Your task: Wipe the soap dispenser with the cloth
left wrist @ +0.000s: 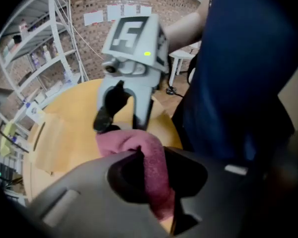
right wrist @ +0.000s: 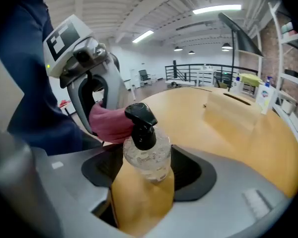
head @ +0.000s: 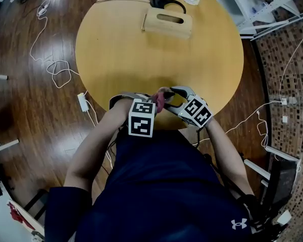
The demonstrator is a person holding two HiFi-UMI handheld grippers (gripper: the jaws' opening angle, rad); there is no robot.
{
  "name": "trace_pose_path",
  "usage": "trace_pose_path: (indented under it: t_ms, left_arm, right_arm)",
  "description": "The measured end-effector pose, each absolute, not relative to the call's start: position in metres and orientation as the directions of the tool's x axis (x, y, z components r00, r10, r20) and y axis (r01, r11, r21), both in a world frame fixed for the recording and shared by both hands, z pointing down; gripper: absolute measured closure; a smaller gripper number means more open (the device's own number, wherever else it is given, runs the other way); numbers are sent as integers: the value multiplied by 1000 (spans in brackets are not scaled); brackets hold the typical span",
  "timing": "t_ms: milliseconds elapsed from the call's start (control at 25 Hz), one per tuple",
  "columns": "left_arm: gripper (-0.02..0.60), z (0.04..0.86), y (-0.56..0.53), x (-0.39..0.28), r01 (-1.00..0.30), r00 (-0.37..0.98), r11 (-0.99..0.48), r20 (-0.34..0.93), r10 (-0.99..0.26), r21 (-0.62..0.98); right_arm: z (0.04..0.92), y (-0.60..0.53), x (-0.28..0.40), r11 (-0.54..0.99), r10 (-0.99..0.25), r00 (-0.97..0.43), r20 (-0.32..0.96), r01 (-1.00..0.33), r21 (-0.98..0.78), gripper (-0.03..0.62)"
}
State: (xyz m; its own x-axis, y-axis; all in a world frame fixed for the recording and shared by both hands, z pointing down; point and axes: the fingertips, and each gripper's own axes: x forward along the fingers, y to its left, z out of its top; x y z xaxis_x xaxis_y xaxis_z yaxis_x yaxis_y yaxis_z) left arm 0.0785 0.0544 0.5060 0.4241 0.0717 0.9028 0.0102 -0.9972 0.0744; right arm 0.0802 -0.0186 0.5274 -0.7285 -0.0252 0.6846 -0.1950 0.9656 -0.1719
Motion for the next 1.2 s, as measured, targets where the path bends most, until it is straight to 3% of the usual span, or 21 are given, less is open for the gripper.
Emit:
trace_pose_path:
  t_ms: [80,160,320,400,480,600,840,960,1040,1200]
  left_arm:
    - [517,506,67,77,-7,443,-994,892,95,109]
    - [517,506,53,69,-93,452,-993,892,21,71]
    - [517,506,-11,44,-250,374,-959,899,-226,-137]
    - [517,510,-27,46,-229,347,-955,901,-259,-186]
    - [517,517,-26,58,-171,348,-969,908,-231,-181]
    - [517,518,-16,67,-141,364,-978,911,-193,-151]
    - [517,511,48,81,-46,418,-998,908,29,53]
    - [517,507,57,83,-90,454,-993,890,33,82]
    - [517,506,40,71,-174,445,-984,894,-40,43]
    - [517,506,-11,49,-268,370,-956,904,-215,-117]
  right_arm:
    - [528,-20,79,979,41,-723,690,-110,-173,287]
    - [527,-23,81,981,36,-705,708,-109,-158,260]
    - [524,-24,87,911,-159,-676,719,-382,-157,230]
    - [525,-20,86,850,-242,-655,715,-499,-169,237]
    - [529,-18,83,836,-276,-637,720,-529,-147,240]
    - [534,-22,80,883,-240,-649,722,-455,-115,286]
    - [534,-13,83,990,40,-682,730,-69,-120,289]
    - [532,-14,84,993,90,-668,739,1,-120,279]
    - [528,-17,85,993,21,-670,742,-74,-95,228]
    - [525,-13,84,883,-158,-683,713,-421,-207,222]
